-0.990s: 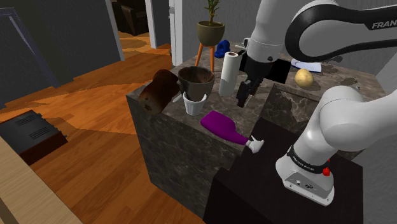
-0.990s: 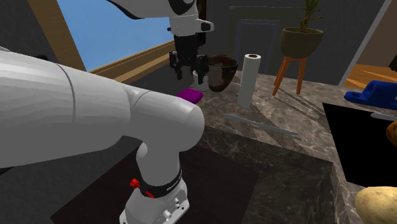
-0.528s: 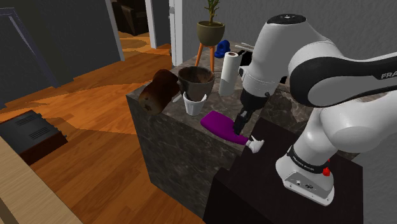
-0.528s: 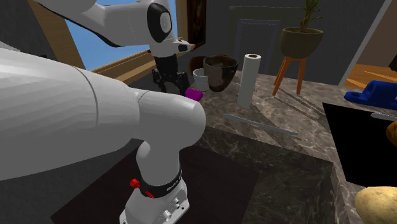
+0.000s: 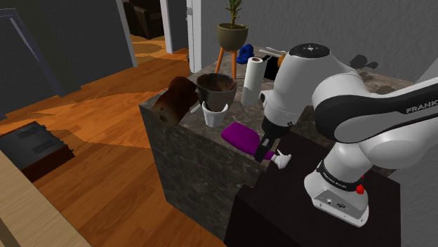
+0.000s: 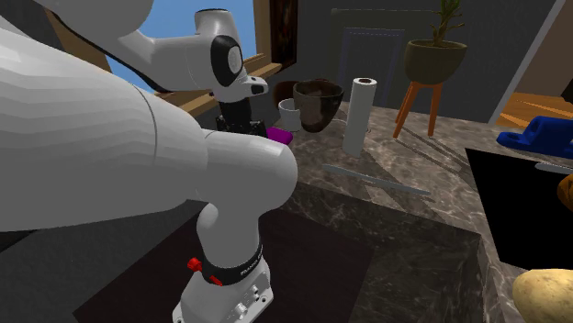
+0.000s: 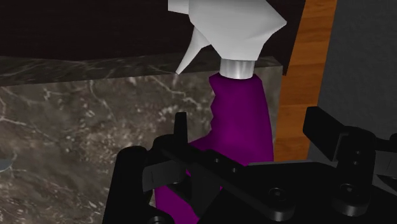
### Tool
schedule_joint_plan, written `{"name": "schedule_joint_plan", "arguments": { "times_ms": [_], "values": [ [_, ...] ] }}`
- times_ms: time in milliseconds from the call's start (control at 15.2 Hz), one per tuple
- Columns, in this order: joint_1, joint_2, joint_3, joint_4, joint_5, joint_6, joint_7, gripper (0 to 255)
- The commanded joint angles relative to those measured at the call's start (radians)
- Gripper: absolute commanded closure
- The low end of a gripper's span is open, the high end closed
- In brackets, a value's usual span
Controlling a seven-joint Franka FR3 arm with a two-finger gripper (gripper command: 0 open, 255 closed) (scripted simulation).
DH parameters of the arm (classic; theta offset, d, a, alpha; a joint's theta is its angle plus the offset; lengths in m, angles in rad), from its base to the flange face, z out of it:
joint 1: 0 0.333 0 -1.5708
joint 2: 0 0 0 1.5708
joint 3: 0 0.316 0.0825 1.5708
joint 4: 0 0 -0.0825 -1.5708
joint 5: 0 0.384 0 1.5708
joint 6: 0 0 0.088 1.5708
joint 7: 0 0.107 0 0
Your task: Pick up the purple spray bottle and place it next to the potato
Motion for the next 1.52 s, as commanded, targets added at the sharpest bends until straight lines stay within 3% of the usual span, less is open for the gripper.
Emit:
{"name": "schedule_joint_plan", "arguments": {
  "times_ms": [0, 462, 528, 1122, 1452],
  "values": [
    [-0.001, 0.018, 0.005, -0.015, 0.004, 0.032, -0.001, 0],
    [-0.001, 0.017, 0.005, -0.014, 0.004, 0.032, -0.001, 0],
    [-0.001, 0.017, 0.005, -0.014, 0.004, 0.032, -0.001, 255],
    [-0.001, 0.018, 0.005, -0.015, 0.004, 0.032, -0.001, 255],
    [-0.006, -0.042, -0.019, 0.029, -0.015, -0.068, -0.008, 255]
  ]
}}
